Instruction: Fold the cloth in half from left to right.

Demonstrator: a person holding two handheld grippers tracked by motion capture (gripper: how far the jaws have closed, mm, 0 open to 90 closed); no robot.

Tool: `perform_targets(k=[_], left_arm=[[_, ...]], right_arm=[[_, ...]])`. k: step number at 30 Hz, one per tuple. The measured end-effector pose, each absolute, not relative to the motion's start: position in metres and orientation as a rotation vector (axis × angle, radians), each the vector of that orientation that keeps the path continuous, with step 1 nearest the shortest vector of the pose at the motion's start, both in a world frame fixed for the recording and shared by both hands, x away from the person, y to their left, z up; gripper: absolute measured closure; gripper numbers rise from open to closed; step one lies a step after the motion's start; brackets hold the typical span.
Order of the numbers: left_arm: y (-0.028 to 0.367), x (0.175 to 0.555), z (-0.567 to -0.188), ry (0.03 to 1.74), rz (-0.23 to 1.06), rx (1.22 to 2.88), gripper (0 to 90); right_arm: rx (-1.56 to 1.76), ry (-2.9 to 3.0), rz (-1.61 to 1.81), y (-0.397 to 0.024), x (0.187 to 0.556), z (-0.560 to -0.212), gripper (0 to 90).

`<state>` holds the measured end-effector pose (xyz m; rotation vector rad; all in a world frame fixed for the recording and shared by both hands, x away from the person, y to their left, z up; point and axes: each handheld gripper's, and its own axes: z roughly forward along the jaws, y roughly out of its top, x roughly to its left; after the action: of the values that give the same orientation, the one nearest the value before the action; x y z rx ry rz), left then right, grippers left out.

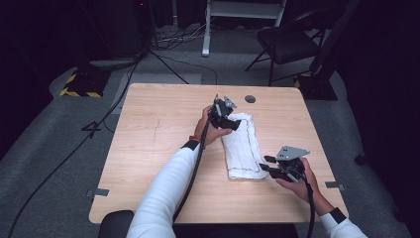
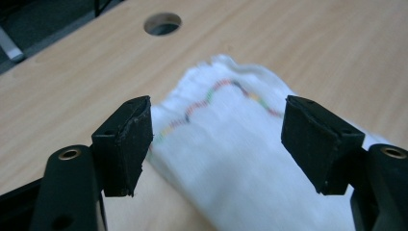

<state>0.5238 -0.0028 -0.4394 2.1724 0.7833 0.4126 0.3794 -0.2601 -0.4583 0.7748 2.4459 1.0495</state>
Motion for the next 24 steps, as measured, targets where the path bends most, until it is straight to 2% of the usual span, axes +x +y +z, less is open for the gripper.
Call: perform_targets(k=[11,19,24], left_arm=[[0.001,0.446,-0.469,0.552,0.245,2.317,28.6],[-0.004,0.432,-0.489,0.505,0.235,2.385,32.8],[0.002,0.427,-0.493,0.510,0.227,2.364,37.8]], right_arm=[[0.827,2.476,1.043,-0.278,0.404,-0.474,58.5],[0.790,2.504,1.006,-0.262,0.412,-0.482,56.0],[0.784,2.534,0.989,-0.255,0.412,-0.489,56.3]])
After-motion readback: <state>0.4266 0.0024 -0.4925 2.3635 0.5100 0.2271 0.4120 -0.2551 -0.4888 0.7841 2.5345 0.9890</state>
